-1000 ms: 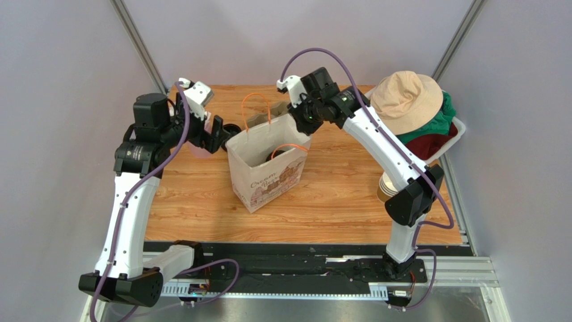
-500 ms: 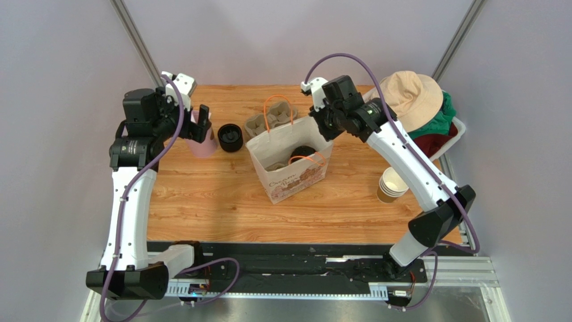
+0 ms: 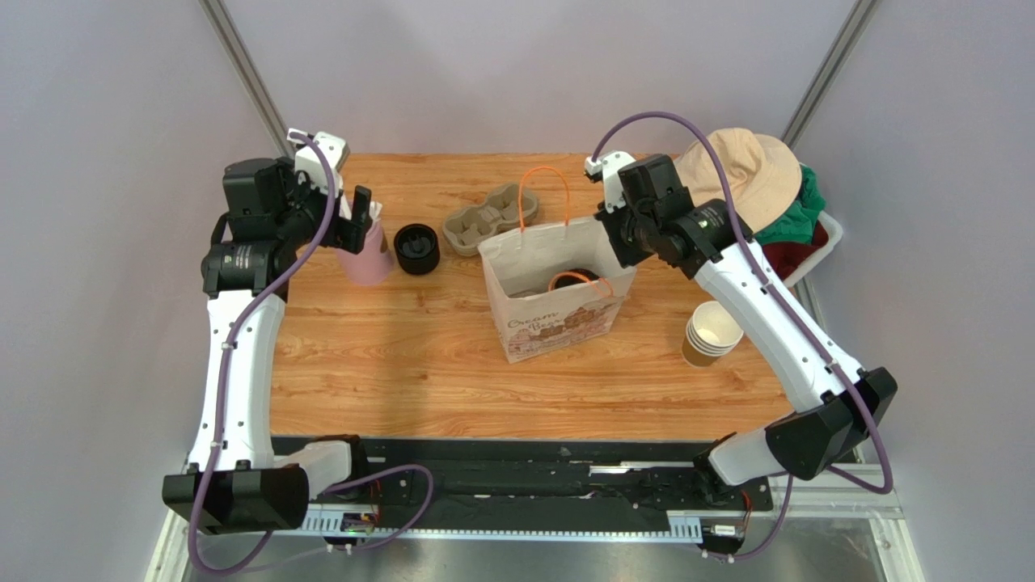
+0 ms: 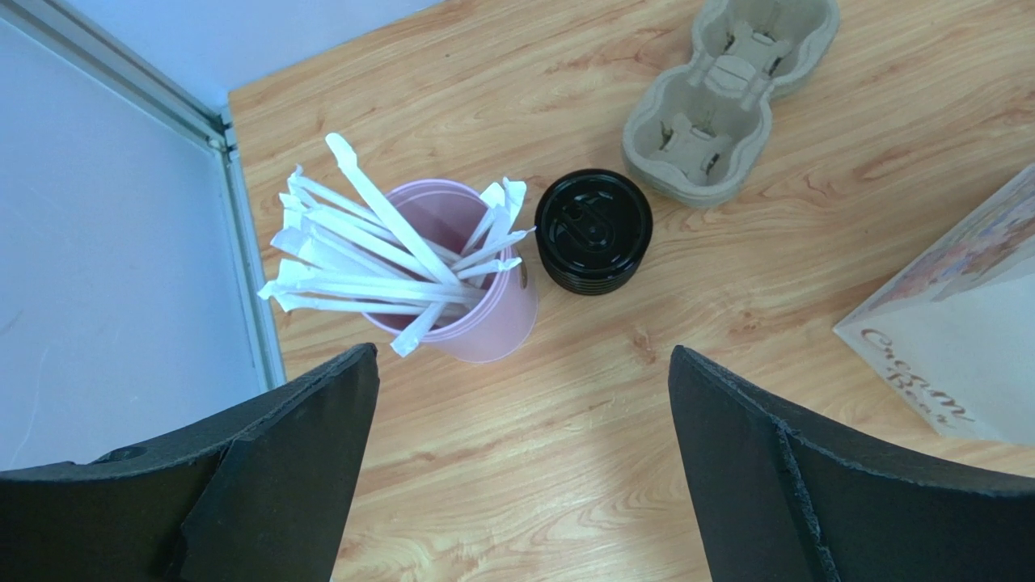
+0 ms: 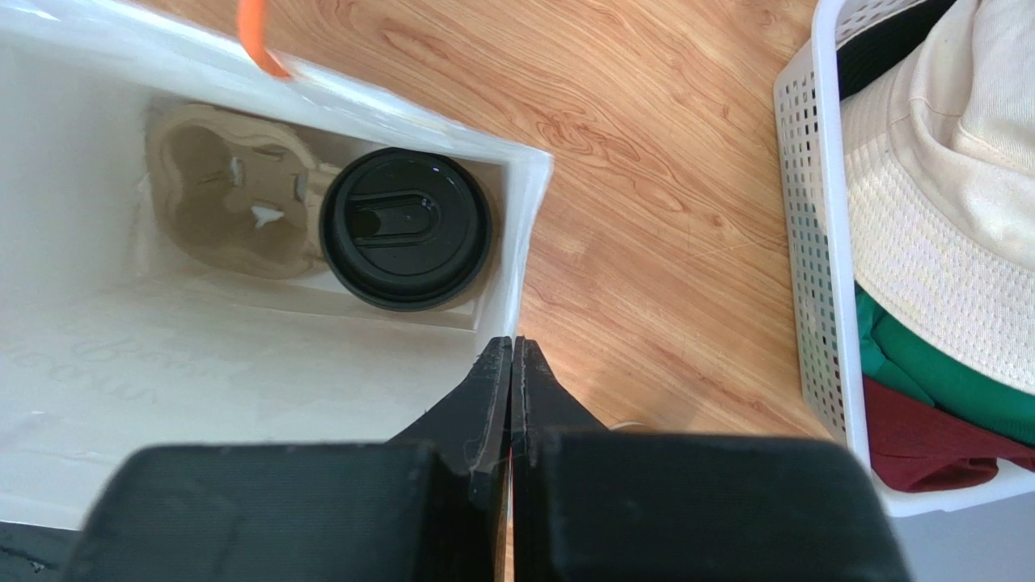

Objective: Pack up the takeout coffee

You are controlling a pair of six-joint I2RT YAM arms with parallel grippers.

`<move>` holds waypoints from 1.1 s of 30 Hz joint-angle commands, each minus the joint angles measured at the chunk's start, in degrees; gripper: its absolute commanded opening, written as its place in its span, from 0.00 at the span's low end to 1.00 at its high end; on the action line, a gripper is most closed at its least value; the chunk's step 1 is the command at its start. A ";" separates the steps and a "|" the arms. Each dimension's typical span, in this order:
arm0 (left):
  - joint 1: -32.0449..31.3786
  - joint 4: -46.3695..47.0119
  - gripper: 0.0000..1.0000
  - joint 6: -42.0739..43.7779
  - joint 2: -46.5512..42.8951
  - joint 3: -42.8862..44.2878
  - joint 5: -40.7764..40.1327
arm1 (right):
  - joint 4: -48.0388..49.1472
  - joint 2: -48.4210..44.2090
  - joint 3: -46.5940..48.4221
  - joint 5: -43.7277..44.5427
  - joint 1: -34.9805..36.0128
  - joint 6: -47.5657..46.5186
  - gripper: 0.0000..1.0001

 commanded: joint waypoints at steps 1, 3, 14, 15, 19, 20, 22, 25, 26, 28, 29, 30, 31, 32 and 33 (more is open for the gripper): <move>0.16 2.06 0.98 1.94 1.15 -0.29 -0.78 | -1.03 -3.02 -0.36 0.22 -0.46 0.75 0.00; 0.34 2.49 0.98 1.85 1.85 -0.38 -0.95 | -1.30 -4.07 0.08 0.05 -0.46 0.66 0.00; 0.34 6.98 0.97 3.43 6.86 -1.87 1.24 | -1.74 -4.95 0.78 -2.24 -0.46 -1.36 0.28; 0.34 7.68 0.96 3.87 7.99 -1.78 1.51 | -1.57 -5.21 0.87 -3.19 -0.81 -1.62 0.33; 0.25 9.96 0.94 4.22 11.08 -1.26 2.74 | -0.86 -6.53 1.57 -6.19 -2.04 -3.46 0.46; 0.25 10.49 0.93 4.22 11.69 -1.08 3.00 | -0.43 -6.97 1.49 -8.37 -2.30 -3.91 0.48; 0.34 11.63 0.89 4.22 13.71 -0.47 3.96 | 0.80 -8.37 1.22 -10.23 -3.01 -5.66 0.48; 0.25 11.55 0.82 4.75 16.35 0.59 4.32 | 1.51 -9.78 1.14 -11.55 -4.15 -6.72 0.49; 0.25 11.46 0.81 5.01 16.70 0.42 4.41 | 1.77 -10.92 0.87 -12.16 -4.50 -6.90 0.49; 0.34 12.16 0.77 6.94 16.01 -1.77 4.93 | 2.30 -12.07 0.35 -13.74 -5.90 -7.51 0.50; 0.25 13.38 0.77 7.56 15.05 -2.83 4.94 | 2.30 -13.03 -0.09 -14.62 -6.87 -7.86 0.50; 0.34 13.83 0.77 9.22 14.52 -3.79 5.02 | 2.13 -13.39 -0.27 -15.85 -7.40 -8.30 0.50; 0.34 14.10 0.76 10.02 14.16 -5.37 4.94 | 2.12 -13.74 -0.44 -16.38 -8.01 -8.74 0.50; 0.43 14.36 0.75 10.72 13.90 -5.91 4.85 | 2.12 -14.44 -0.71 -17.00 -8.98 -9.09 0.51; 0.43 14.54 0.75 12.21 14.07 -6.35 4.67 | 2.21 -14.62 -1.15 -18.22 -9.42 -9.27 0.51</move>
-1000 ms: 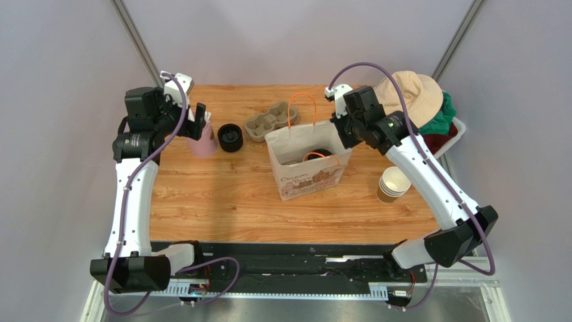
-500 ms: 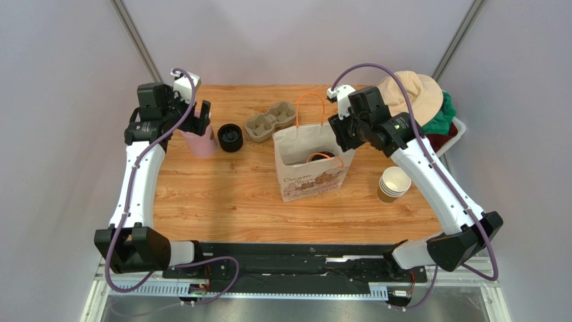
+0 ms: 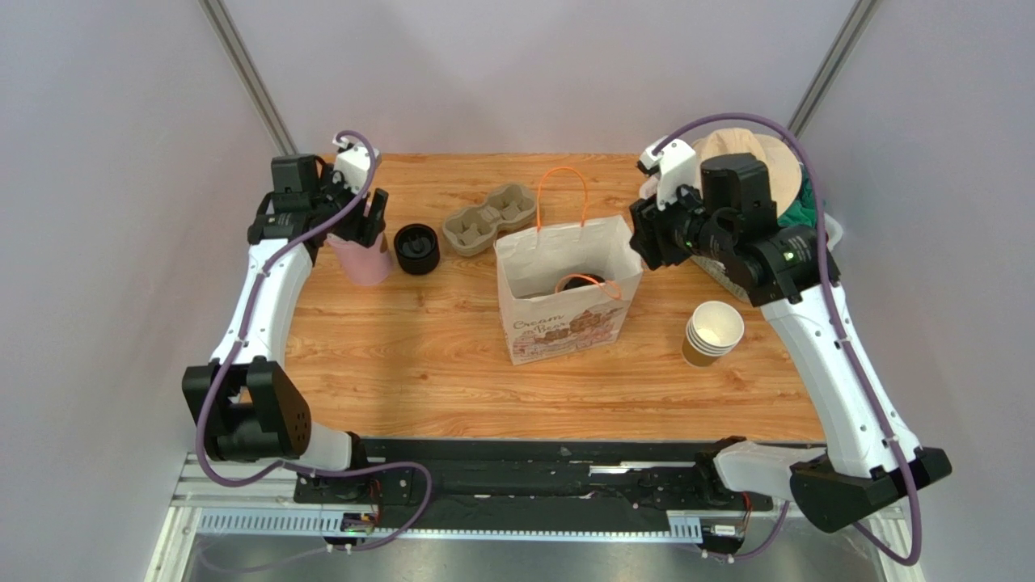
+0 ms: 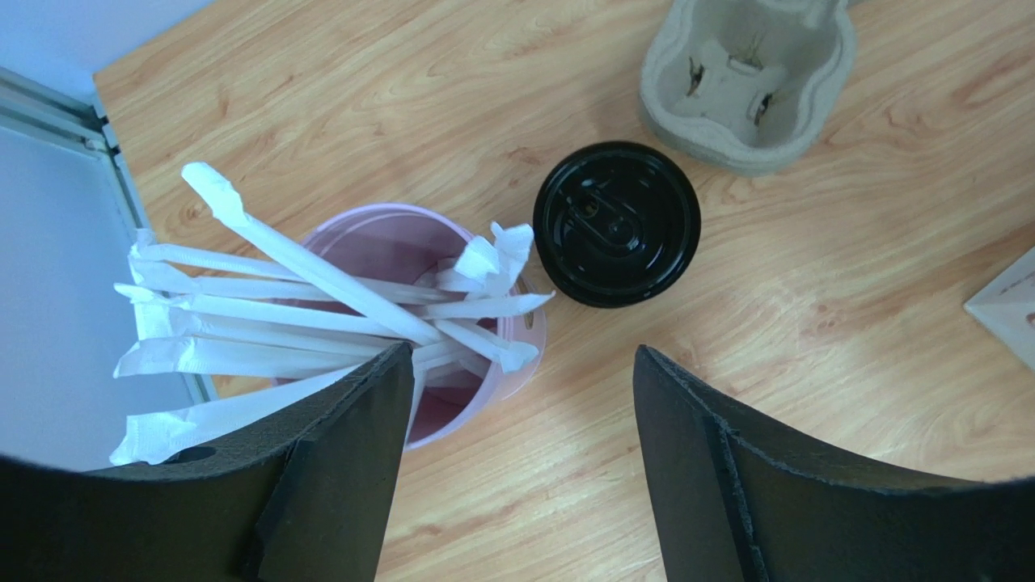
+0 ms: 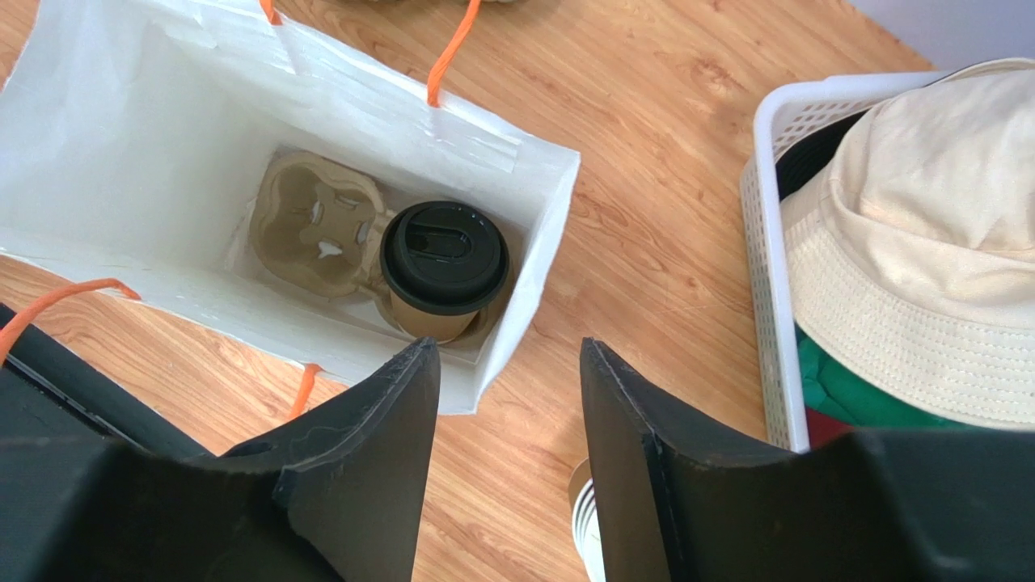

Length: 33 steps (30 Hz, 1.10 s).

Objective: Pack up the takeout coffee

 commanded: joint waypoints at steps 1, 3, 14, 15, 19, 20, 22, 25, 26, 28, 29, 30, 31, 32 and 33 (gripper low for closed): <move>0.36 3.37 0.73 6.51 -2.24 -2.37 1.46 | 2.50 -2.53 -1.04 -5.31 -2.67 -2.58 0.51; 0.36 3.19 0.68 7.92 -1.62 -2.73 1.46 | 2.50 -2.89 -1.30 -7.06 -3.81 -2.50 0.51; 0.45 5.39 0.56 10.56 1.37 -4.84 1.37 | 2.14 -3.77 -2.10 -11.20 -7.68 -1.44 0.52; 0.45 5.48 0.56 10.48 1.63 -4.84 1.46 | 2.14 -3.85 -2.18 -11.38 -7.95 -1.35 0.52; 0.45 6.18 0.51 10.65 2.51 -4.93 1.55 | 2.23 -3.94 -2.62 -12.35 -8.91 -1.00 0.52; 0.45 6.27 0.49 10.65 2.60 -4.84 1.63 | 2.23 -3.94 -2.54 -12.61 -9.09 -1.00 0.52; 0.36 6.36 0.43 10.65 2.86 -4.84 1.90 | 2.15 -4.03 -2.62 -12.79 -9.44 -0.91 0.52; 0.45 6.36 0.37 10.56 3.04 -4.75 2.08 | 2.23 -4.20 -2.80 -13.23 -10.06 -1.00 0.52; 0.36 6.36 0.35 10.74 2.95 -4.75 1.99 | 2.23 -4.21 -2.89 -13.31 -10.15 -1.00 0.52; 0.45 6.27 0.29 10.83 2.86 -4.75 1.90 | 2.23 -4.38 -2.89 -13.40 -10.32 -1.00 0.52; 0.36 6.36 0.27 10.83 2.78 -5.01 1.81 | 2.23 -4.38 -2.80 -13.58 -10.41 -1.00 0.52; 0.36 6.44 0.21 10.83 2.69 -5.10 1.81 | 2.15 -4.29 -2.80 -13.67 -10.50 -1.00 0.52; 0.45 6.36 0.18 10.74 2.60 -5.10 1.72 | 2.23 -4.29 -2.89 -13.75 -10.58 -1.00 0.52; 0.45 6.36 0.17 10.74 2.60 -5.10 1.64 | 2.23 -4.47 -2.89 -14.02 -10.59 -1.00 0.52; 0.45 6.27 0.16 10.56 2.43 -5.10 1.55 | 2.23 -4.30 -2.80 -13.93 -10.67 -0.91 0.52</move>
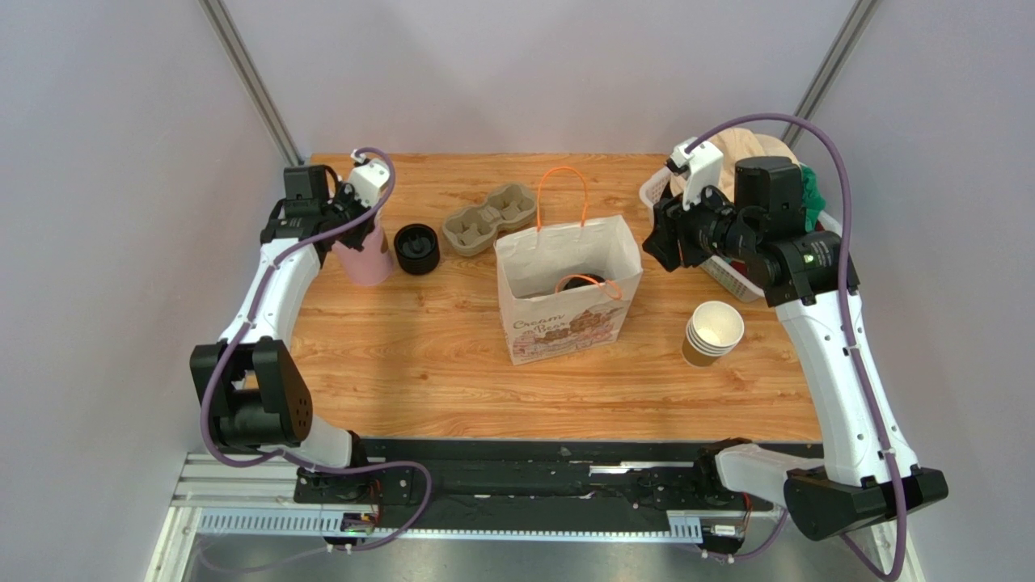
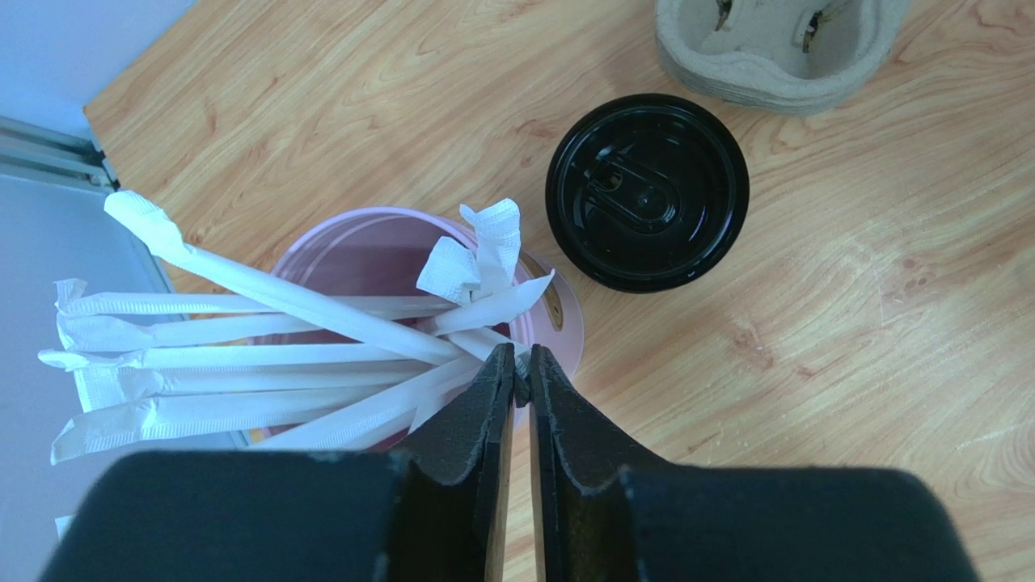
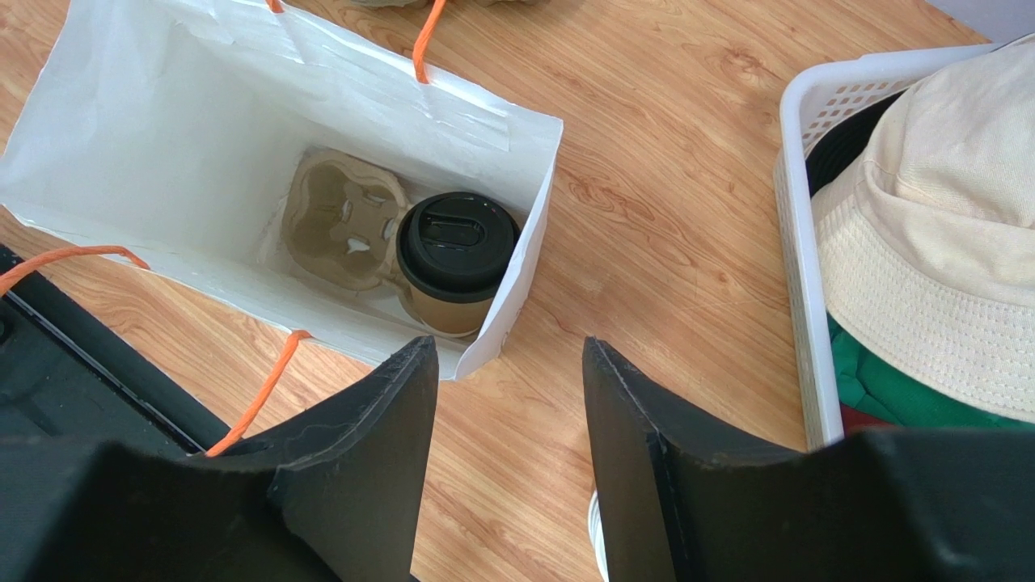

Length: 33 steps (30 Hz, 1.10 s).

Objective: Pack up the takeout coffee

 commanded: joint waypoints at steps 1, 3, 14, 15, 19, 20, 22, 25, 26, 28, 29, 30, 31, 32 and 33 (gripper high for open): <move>0.41 1.77 0.16 0.71 -0.77 -0.25 1.09 | 1.64 -1.41 -0.02 -1.54 -0.44 0.18 0.52; 0.41 1.33 0.16 0.70 -1.38 -0.16 0.74 | 1.73 -1.50 -0.11 -1.63 -0.62 0.09 0.52; 0.75 -3.06 0.06 -0.53 -8.06 3.35 -2.68 | 1.73 -1.58 -0.02 -2.33 -0.88 0.00 0.52; 0.76 -3.68 0.05 -0.61 -8.93 3.96 -2.95 | 1.73 -1.58 -0.02 -2.33 -0.88 -0.08 0.52; 0.93 -6.40 0.04 -0.79 -10.96 7.65 -4.45 | 1.64 -1.41 0.15 -3.12 -0.88 -0.43 0.66; 0.93 -7.45 0.04 -0.79 -11.75 8.10 -4.62 | 1.56 -1.23 0.24 -3.47 -0.97 -0.52 0.77; 1.02 -8.51 0.04 -0.70 -12.72 9.50 -4.80 | 1.20 -0.80 0.50 -4.26 -0.88 -0.52 0.83; 1.02 -10.80 0.04 -0.70 -14.30 11.08 -4.02 | 0.85 -0.44 0.86 -4.79 -0.88 -0.44 0.85; 1.02 -11.50 0.04 -0.70 -15.00 11.18 -3.66 | 0.94 -0.27 0.94 -4.79 -0.97 -0.44 0.85; 1.02 -11.94 0.04 -0.79 -15.44 10.92 -2.52 | 0.94 -0.18 1.12 -5.14 -0.97 -0.26 0.86; 1.02 -12.21 0.04 -0.96 -15.62 10.74 -2.34 | 0.94 -0.09 1.21 -5.23 -1.06 -0.26 0.86; 0.93 -12.30 0.04 -0.96 -15.53 10.48 -2.17 | 0.85 -0.09 1.29 -5.23 -1.06 -0.26 0.86; 1.02 -12.38 0.04 -1.05 -15.53 9.86 -2.08 | 0.76 0.00 1.29 -5.32 -1.06 -0.17 0.86; 0.93 -12.30 0.04 -1.05 -15.27 9.51 -2.08 | 0.76 0.00 1.29 -5.32 -1.06 -0.17 0.86; 1.02 -12.21 0.04 -1.05 -15.18 9.07 -2.08 | 0.76 0.00 1.29 -5.32 -1.06 -0.17 0.86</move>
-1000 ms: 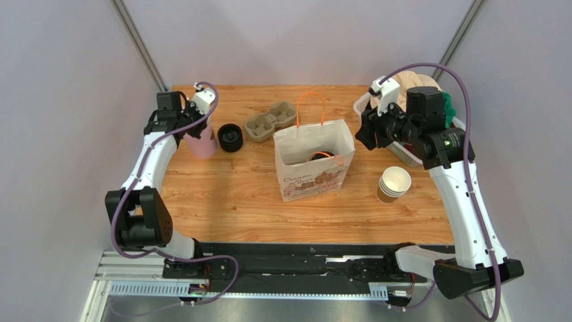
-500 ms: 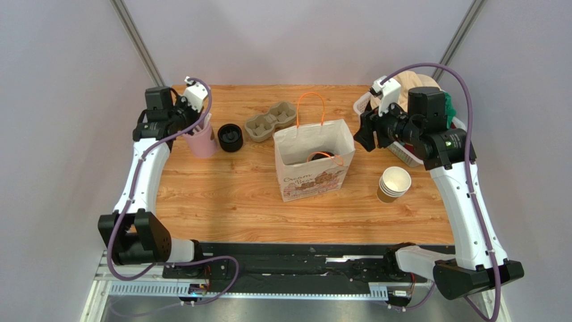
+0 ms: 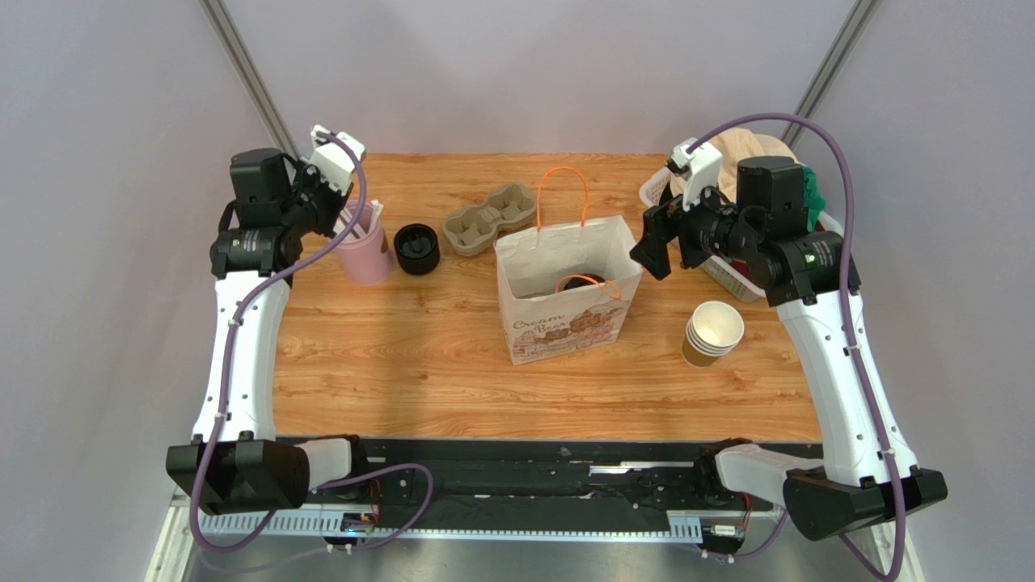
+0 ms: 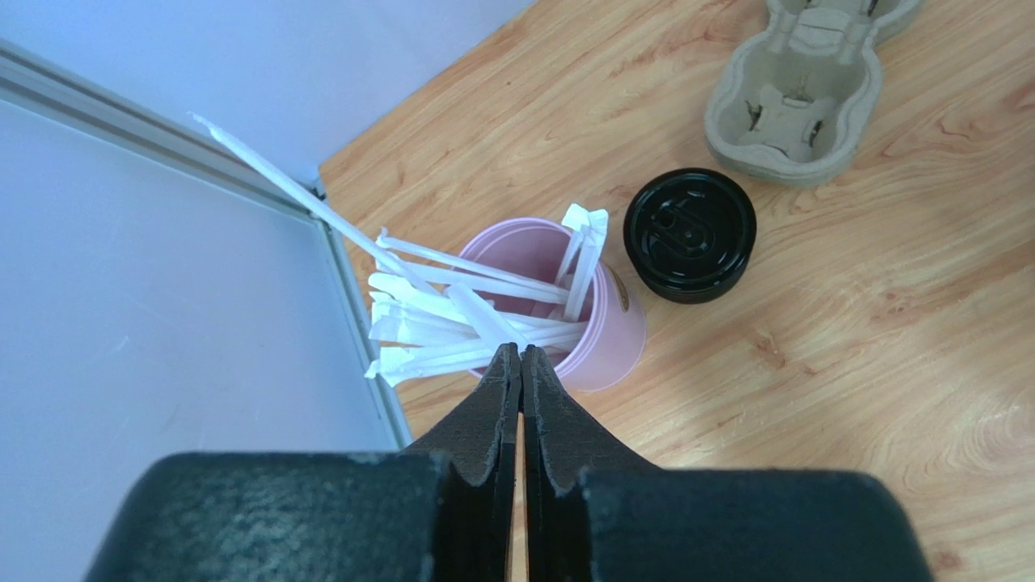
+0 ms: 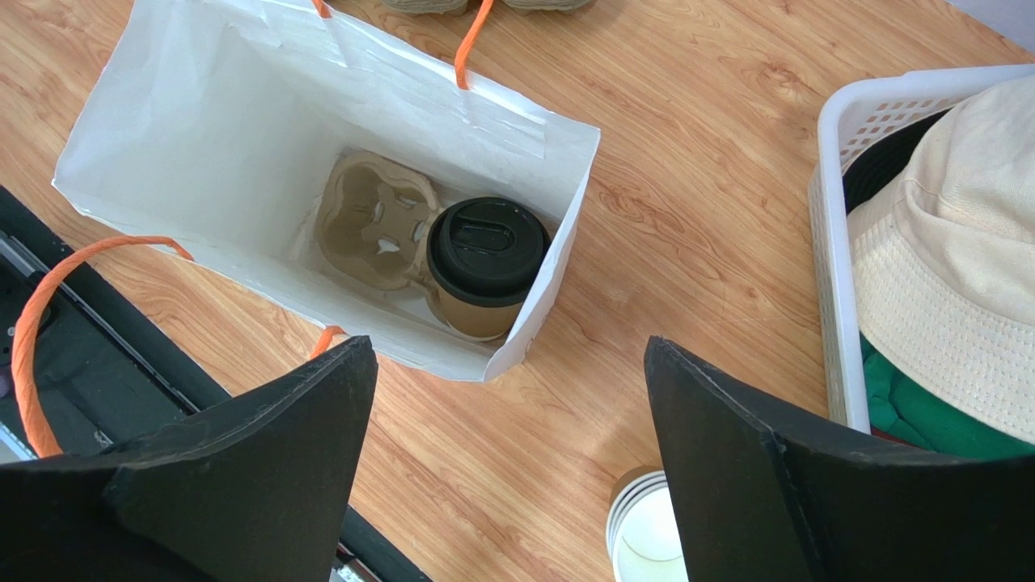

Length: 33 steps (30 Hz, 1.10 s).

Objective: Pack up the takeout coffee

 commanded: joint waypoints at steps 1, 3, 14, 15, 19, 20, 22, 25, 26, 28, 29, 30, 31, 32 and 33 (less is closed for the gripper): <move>0.32 -1.28 0.04 -0.57 0.01 -0.72 1.29 | 0.83 -0.02 1.29 -1.17 -0.36 -0.04 0.86; 0.32 -1.19 0.04 -1.10 0.45 -1.25 1.82 | 0.74 -0.03 1.21 -1.17 -0.36 -0.13 0.86; 0.32 -2.68 0.00 -3.99 2.29 -0.91 10.60 | 0.83 0.24 0.68 -1.34 -0.27 -0.13 0.86; 0.32 -2.69 0.00 -4.26 2.47 -0.82 10.87 | 0.83 0.24 0.59 -1.34 -0.27 -0.13 0.86; 0.32 -1.55 0.00 -5.84 3.08 -0.82 9.91 | 0.74 0.06 0.33 -1.52 -0.36 -0.13 0.86; 0.32 -1.28 0.00 -6.45 3.00 -0.82 9.56 | 0.83 0.06 0.33 -1.52 -0.36 -0.13 0.86; 0.41 -0.76 0.00 -7.07 2.82 -0.64 9.20 | 0.83 -0.11 0.33 -1.52 -0.36 -0.22 0.86; 0.76 -0.66 0.00 -8.48 1.07 0.76 9.29 | 0.83 -0.20 0.15 -1.52 -0.27 -0.13 0.87; 0.85 -0.75 0.00 -8.74 0.54 1.38 9.38 | 0.83 -0.11 0.15 -1.43 -0.36 -0.22 0.87; 1.29 -1.19 0.00 -9.71 -1.47 3.83 9.46 | 0.92 -0.02 -0.11 -1.25 -0.36 -0.30 0.88; 1.37 -1.19 0.00 -10.06 -2.27 4.71 9.29 | 1.09 0.06 -0.20 -1.17 -0.27 -0.57 0.89; 1.29 -1.19 0.00 -10.24 -2.97 6.37 9.11 | 1.18 0.24 -0.29 -0.90 -0.36 -0.57 0.91; 1.29 -1.10 0.00 -10.59 -4.37 7.17 8.94 | 1.35 0.33 -0.55 -0.64 -0.36 -0.65 0.93; 1.29 -0.93 0.00 -10.94 -5.17 7.79 8.85 | 1.70 0.67 -0.55 -0.46 -0.27 -0.57 0.94; 1.20 -0.67 0.00 -11.29 -5.87 8.84 9.11 | 1.97 1.03 -0.64 -0.11 -0.36 -0.48 0.96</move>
